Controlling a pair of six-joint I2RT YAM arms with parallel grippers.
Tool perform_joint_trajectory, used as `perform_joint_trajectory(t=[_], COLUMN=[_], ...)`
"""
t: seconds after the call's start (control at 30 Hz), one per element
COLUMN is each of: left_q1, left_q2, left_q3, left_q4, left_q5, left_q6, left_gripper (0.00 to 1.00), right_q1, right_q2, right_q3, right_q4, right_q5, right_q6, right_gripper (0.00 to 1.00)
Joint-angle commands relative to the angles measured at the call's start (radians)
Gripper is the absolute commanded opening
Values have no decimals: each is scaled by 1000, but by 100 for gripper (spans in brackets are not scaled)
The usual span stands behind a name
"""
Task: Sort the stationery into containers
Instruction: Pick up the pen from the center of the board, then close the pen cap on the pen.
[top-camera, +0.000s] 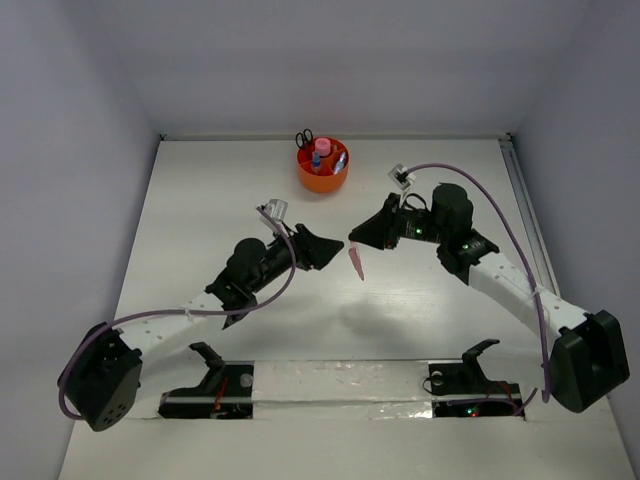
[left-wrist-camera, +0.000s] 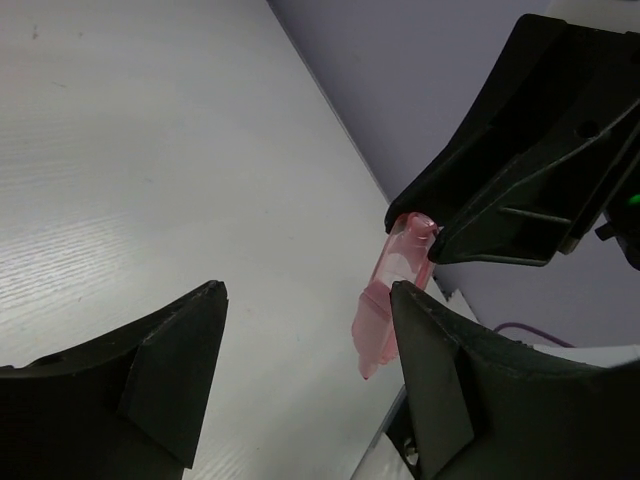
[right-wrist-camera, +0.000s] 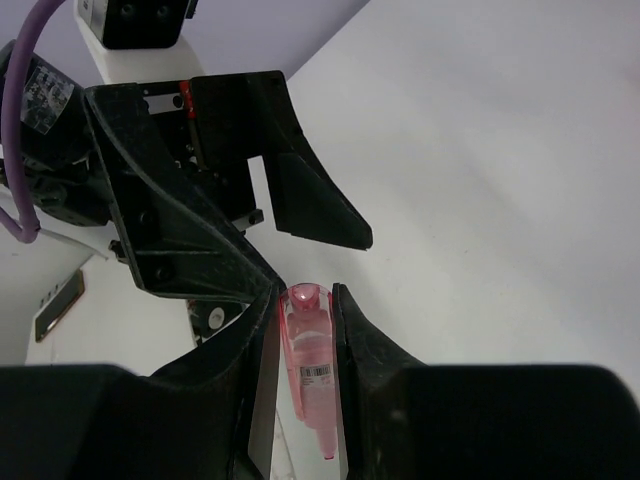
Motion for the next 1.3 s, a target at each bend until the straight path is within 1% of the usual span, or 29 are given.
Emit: perform_joint_trajectory(t=[0.0, 0.07, 0.13, 0.37, 0.57, 0.7, 1.1, 1.27], left_q1=[1, 1, 1, 1, 1, 1, 1, 1], left_q2=[10, 28, 47, 81, 85, 102, 97, 73], left_q3=[45, 40, 33, 8, 23, 37, 19, 2], left_q4=[107, 125, 142, 176, 173, 173, 158, 159], left_q5=[69, 85, 111, 140, 132, 146, 98, 69], left_q6=[-15, -19, -25, -47, -42, -39, -36, -30], left_gripper=[63, 58, 57, 56, 56, 56, 55, 55], right_q1=[5, 5, 5, 5, 5, 5, 5, 5], right_q2=[-1, 4, 7, 15, 38, 33, -24, -41], right_q3=[43, 41, 40, 66, 75, 75, 86, 86], right_q4=[56, 65, 62, 53, 39, 21, 17, -6], right_q5=[-22, -15, -1, 8, -28, -27, -21, -15], right_q6=[-14, -14, -19, -28, -28, -39, -45, -56], right_gripper=[0, 0, 0, 0, 0, 0, 0, 0])
